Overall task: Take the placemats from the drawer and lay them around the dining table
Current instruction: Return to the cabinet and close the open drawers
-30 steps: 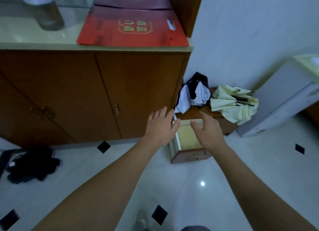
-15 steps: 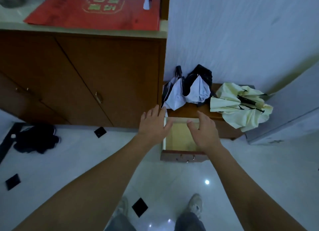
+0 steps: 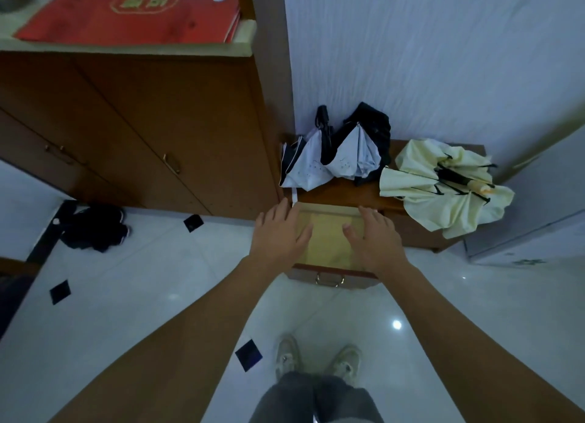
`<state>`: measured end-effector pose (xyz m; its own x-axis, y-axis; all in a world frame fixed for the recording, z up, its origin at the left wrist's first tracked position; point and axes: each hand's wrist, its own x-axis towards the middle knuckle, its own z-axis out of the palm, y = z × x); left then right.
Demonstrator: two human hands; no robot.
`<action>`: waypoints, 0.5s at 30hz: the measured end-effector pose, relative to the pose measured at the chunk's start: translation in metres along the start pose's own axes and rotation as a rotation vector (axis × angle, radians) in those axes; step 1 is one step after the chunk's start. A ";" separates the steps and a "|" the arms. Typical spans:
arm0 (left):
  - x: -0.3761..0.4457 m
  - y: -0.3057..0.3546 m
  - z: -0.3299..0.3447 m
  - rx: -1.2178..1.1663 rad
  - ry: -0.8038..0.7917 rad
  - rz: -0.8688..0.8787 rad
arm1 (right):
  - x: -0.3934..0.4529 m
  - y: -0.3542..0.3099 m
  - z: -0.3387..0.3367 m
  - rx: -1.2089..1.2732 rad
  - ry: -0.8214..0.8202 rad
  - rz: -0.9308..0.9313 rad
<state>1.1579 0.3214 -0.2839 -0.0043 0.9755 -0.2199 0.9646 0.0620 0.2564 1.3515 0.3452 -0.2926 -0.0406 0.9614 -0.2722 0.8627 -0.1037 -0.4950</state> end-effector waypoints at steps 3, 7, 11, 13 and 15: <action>-0.002 -0.007 0.012 -0.021 -0.005 -0.015 | -0.001 0.004 0.008 0.010 -0.027 0.005; -0.004 -0.013 0.027 -0.024 -0.035 -0.026 | 0.003 0.012 0.020 -0.013 -0.076 -0.015; -0.012 -0.019 0.042 0.020 -0.055 -0.019 | 0.003 0.015 0.032 -0.022 -0.107 -0.018; -0.016 -0.022 0.046 0.033 -0.047 -0.024 | 0.002 0.016 0.039 -0.021 -0.107 -0.030; -0.016 -0.026 0.049 0.024 -0.066 -0.033 | 0.002 0.016 0.046 -0.027 -0.115 -0.044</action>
<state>1.1457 0.2942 -0.3332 -0.0189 0.9568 -0.2900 0.9702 0.0877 0.2260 1.3422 0.3339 -0.3386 -0.1351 0.9292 -0.3439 0.8721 -0.0532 -0.4865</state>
